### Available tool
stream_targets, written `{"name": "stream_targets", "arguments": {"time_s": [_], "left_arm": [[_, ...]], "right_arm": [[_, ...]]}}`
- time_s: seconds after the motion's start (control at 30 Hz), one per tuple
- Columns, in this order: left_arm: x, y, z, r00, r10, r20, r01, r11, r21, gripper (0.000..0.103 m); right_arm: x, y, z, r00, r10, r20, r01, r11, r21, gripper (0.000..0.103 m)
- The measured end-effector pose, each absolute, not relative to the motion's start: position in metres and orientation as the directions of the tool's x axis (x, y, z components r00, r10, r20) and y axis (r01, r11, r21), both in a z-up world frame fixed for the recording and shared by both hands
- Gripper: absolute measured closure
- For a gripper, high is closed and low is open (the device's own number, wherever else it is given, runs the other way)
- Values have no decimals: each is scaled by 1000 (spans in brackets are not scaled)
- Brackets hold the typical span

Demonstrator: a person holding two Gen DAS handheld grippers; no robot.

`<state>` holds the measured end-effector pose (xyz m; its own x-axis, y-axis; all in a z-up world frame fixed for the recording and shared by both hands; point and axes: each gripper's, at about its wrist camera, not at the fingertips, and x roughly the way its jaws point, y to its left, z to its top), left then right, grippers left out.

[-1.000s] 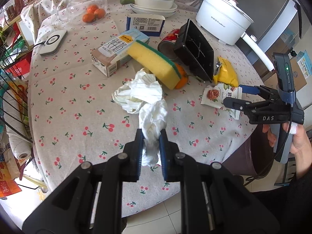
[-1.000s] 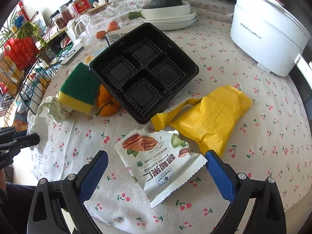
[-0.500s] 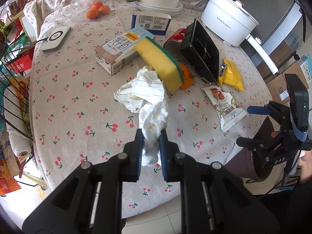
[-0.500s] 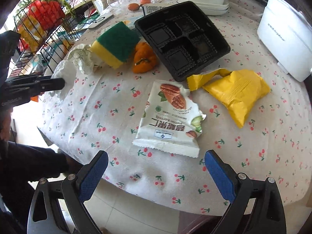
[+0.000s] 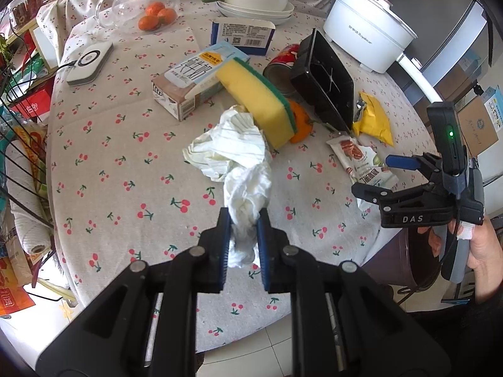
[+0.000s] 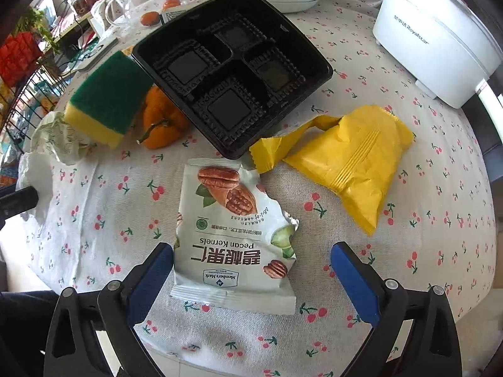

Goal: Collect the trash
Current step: 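Carry the white tissue with the left tool while the right tool carries the pecan bag to the bin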

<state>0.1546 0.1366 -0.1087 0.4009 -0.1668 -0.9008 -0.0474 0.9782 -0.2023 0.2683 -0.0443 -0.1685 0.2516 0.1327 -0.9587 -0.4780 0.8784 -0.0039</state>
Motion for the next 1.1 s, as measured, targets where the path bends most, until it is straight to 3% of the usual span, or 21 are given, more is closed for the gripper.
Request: {"name": "stream_targets", "arguments": {"time_s": [0.13,0.3,1.1], "left_arm": [[154,135,-108,403,-167,-900,-43,979,-201,85],[153,134,-107,406,-167,-899,-42,979,-201,85],[148,100,-91,430,-221,-875,44,974,-224,86]], "right_arm": [[259,-33,-174,297,65,-953,-512,853,-101,4],[249,-29,-167,320,69,-945,-543,830,-124,25],[206,-106,-92,371,178,-911,-417,909,7,26]]}}
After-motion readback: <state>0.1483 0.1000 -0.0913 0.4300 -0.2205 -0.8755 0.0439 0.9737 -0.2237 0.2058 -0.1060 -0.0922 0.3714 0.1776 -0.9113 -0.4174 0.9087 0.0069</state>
